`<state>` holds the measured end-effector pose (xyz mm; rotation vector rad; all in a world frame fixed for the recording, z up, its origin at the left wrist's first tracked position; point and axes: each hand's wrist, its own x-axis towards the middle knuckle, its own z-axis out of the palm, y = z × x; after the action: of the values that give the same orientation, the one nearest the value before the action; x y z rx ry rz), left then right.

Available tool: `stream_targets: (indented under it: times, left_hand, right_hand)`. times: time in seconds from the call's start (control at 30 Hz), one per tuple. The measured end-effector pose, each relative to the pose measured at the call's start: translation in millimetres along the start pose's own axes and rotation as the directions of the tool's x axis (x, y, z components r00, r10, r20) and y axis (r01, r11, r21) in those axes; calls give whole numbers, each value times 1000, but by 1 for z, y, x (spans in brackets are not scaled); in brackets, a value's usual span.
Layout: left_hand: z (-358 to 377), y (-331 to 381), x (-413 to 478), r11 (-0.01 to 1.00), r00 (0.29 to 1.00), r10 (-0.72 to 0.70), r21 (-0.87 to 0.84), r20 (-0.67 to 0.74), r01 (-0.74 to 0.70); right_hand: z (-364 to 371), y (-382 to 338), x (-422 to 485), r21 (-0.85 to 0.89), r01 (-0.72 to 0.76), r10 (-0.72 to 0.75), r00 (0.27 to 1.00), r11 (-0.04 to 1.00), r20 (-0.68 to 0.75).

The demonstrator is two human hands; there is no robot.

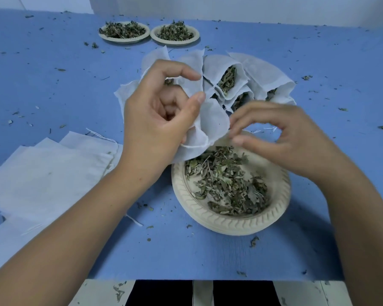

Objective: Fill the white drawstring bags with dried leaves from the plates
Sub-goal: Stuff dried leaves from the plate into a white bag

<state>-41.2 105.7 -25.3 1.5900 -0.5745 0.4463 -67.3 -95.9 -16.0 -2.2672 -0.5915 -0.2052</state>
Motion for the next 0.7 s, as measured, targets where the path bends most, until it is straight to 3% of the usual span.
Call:
stream_targets:
  times: [0.07,0.13,0.3,0.43,0.6,0.7]
  left_hand:
    - [-1,-1,0,997,998,47,63,36,-50]
    - [-1,-4,0,977,991,116,173,60,-124]
    - [-2,-6,3,884,944,254,345,212,-315]
    - [-11,-14,9,758,816,306,393,490,-521]
    - [-19,-12,16,762,819,275,405,503,-505]
    - [-17,-12,15,791,851,267,401,453,-462]
  right_hand:
    - [6,4,1,-92,-53,74,967,994,244]
    - [16,5,2,-124,-7,48,942,992,332]
    - [21,4,3,-96,28,-3,969,995,245]
    - [13,4,3,-99,26,-5,978,995,206]
    - [5,5,0,-16,14,-12,995,1000,97]
    - [1,4,-1,131,48,-45,999,990,-22]
